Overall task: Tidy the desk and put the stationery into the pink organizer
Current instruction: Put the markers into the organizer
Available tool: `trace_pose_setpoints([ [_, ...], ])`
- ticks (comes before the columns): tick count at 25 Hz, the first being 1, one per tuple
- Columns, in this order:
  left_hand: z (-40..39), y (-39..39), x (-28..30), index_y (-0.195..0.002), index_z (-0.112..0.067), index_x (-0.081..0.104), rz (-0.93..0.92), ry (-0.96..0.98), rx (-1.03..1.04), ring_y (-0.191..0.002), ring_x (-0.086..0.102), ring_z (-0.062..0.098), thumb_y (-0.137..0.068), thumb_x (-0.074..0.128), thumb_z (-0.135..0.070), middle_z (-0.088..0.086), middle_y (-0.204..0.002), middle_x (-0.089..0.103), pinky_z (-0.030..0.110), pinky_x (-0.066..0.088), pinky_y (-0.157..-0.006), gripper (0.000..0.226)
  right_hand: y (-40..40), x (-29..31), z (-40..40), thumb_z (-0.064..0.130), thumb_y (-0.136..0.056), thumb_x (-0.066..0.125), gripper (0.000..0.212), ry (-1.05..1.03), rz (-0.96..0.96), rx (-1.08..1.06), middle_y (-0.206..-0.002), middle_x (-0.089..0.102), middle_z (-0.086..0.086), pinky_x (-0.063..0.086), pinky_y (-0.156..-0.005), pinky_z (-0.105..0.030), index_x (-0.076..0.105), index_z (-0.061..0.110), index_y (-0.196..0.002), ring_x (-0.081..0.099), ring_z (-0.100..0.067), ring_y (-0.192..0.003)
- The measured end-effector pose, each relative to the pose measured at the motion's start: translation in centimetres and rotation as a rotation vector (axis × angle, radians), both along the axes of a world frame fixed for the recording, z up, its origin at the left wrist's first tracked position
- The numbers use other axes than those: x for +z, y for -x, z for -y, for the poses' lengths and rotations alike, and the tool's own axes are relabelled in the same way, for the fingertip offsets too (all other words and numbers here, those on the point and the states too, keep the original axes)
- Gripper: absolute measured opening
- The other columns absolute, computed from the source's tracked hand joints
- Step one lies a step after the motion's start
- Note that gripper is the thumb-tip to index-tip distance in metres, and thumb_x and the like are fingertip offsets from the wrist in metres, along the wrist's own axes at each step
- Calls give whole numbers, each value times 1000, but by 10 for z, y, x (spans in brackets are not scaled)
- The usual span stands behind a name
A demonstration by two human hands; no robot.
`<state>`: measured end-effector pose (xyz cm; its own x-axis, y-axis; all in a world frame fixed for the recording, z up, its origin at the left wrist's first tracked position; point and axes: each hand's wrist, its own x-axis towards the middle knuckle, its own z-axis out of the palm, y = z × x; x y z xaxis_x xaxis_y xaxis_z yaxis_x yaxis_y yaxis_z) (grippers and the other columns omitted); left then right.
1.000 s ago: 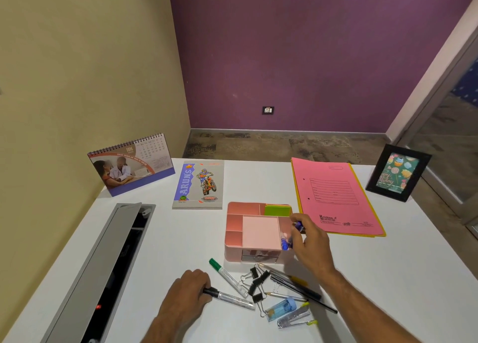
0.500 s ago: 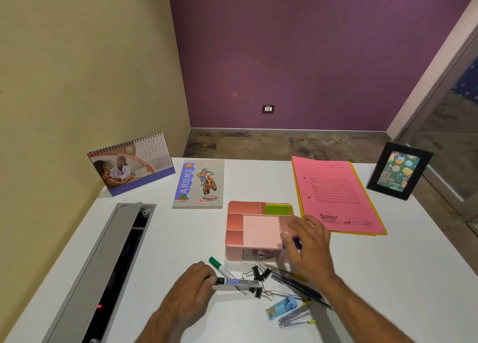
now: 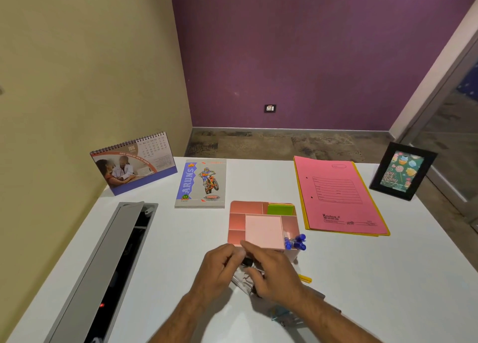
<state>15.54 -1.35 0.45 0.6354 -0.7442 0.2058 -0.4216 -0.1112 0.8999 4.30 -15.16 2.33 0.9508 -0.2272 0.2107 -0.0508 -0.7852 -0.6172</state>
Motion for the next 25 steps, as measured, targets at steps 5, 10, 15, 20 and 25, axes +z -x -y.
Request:
trace_pose_setpoints([
  [5, -19, -17, -22, -75, -24, 60, -6, -106, 66, -64, 53, 3, -86, 63, -48, -9, -68, 60, 23, 43, -59, 27, -2, 23, 23, 12, -88, 65, 70, -307, 173, -225, -105, 68, 12, 57, -79, -22, 35, 46, -142, 67, -8, -89],
  [10, -53, -35, -70, -117, -38, 56, 522, -605, 27, -115, 49, 10, -76, 63, -42, -21, -126, 53, 33, 46, -87, 42, -1, 41, 64, 1, -87, 66, 51, -331, 439, -456, -101, 65, -2, 54, -79, -14, 55, 36, -123, 64, -9, -92],
  [15, -58, -38, -88, -131, -35, 57, 587, -851, 6, -108, 66, 23, -62, 80, -37, -3, -128, 65, 41, 59, -70, 73, 8, 24, 74, -2, -88, 64, 48, -304, 389, -500, -102, 65, 0, 53, -86, -15, 53, 32, -121, 63, -8, -94],
  [20, -51, -38, -82, -89, -36, 57, 673, -778, -18, -75, 61, 13, -60, 81, -32, -17, -91, 59, 28, 40, -47, 38, 8, 14, 73, 0, -89, 63, 39, -291, 282, -485, -102, 65, 1, 46, -74, -1, 56, 19, -123, 61, -12, -96],
  [25, -52, -36, -82, -77, -35, 54, 681, -760, -50, -65, 55, 9, -60, 83, -34, -19, -75, 56, 23, 31, -49, 34, 22, -8, 77, 11, -88, 67, 30, -173, 83, -468, -105, 67, 3, 44, -70, -2, 60, 18, -117, 62, -16, -93],
])
